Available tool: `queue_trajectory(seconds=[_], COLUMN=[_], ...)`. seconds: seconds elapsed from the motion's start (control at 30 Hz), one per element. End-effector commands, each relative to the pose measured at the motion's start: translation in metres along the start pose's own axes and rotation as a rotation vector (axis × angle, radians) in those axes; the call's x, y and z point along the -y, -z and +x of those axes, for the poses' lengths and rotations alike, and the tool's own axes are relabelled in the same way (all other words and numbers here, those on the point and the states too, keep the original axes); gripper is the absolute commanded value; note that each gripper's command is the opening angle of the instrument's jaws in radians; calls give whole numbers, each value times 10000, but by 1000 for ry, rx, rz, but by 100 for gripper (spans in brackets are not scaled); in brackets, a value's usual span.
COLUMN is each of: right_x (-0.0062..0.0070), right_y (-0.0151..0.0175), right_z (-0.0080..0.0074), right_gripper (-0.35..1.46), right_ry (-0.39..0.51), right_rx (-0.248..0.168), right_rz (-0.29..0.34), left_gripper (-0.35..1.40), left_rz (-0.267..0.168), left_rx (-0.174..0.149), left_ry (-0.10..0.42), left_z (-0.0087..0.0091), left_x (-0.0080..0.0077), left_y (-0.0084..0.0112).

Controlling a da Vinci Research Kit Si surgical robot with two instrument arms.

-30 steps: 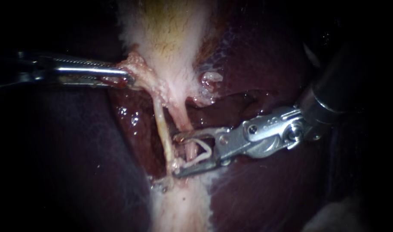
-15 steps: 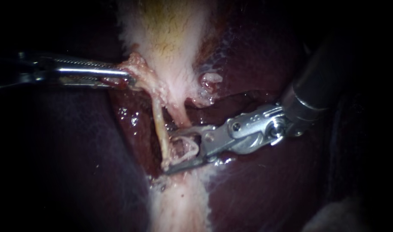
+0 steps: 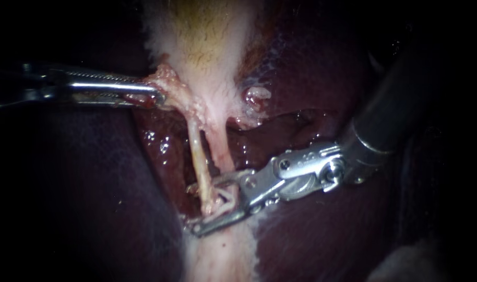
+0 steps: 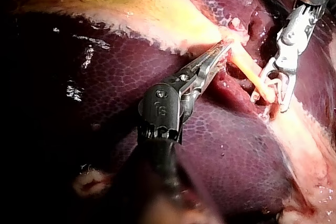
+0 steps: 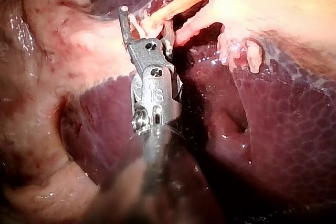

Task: Clipping first clip left tube

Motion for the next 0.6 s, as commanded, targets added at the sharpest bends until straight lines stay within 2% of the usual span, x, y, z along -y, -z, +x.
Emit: queue_trajectory(seconds=[0.03,0.3,0.6], right_x=[4,25,25], right_y=[-1,-17,-26], right_z=[3,19,21], right_gripper=[48,45,40], right_ry=[7,13,21], right_rx=[-7,-49,-60], right_rz=[15,92,105], left_gripper=[-35,-35,-35], left_rz=[-1,-2,-2], left_rx=[0,0,0], left_ry=[0,0,0], left_z=[0,-1,-1], left_x=[0,2,4], left_y=[0,0,-1])
